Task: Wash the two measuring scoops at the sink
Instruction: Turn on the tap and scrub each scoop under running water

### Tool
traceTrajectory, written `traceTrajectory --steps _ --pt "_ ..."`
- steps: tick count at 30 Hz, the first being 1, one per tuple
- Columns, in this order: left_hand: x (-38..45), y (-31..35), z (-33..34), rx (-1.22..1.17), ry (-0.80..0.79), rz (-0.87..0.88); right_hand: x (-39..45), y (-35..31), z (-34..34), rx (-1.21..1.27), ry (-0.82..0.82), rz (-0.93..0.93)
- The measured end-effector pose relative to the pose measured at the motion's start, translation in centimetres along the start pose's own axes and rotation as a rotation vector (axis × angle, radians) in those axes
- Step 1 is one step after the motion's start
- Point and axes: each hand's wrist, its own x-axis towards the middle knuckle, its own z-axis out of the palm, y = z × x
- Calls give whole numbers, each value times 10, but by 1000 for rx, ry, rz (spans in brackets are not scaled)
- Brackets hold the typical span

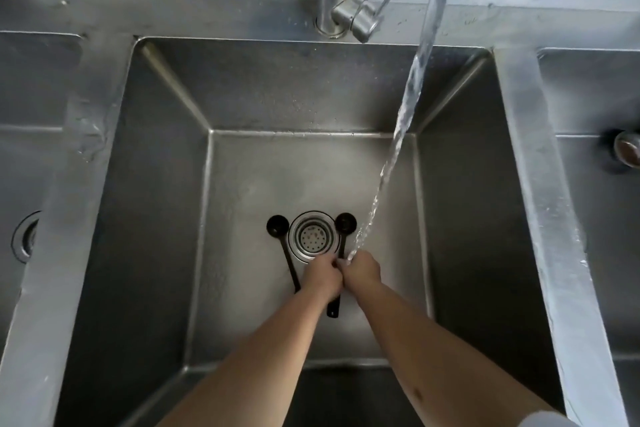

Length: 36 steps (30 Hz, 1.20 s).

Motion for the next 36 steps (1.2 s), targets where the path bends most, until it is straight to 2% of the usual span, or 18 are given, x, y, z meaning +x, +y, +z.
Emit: traceTrajectory --steps 4,7,15,17,19,23,26,29,34,36 --pt "-13 -5 -7 -4 -15 29 -14 7 -3 40 -89 -9" --pt "-37 2 -22 -103 -41 52 -50 7 -19 266 -159 -21" --pt "-94 56 -63 -616 -114 -9 -153 -12 -79 702 -253 76" --pt "-101 75 -70 -734 -210 31 -167 -17 -87 741 -227 102" --pt "-109 92 -75 -772 -240 78 -178 -21 -94 737 -214 110" --pt "-117 111 -80 -699 -154 100 -192 -26 -101 723 -233 94" --pt "-120 113 -85 -670 -150 60 -200 -29 -105 664 -232 42" --pt "-119 112 -92 -600 -154 11 -207 -33 -107 581 -183 11" --pt "-123 119 -99 -361 -120 -37 -214 -36 -113 634 -87 22" --pt "-127 122 -100 -456 -159 -61 -217 -36 -114 613 -76 -3"
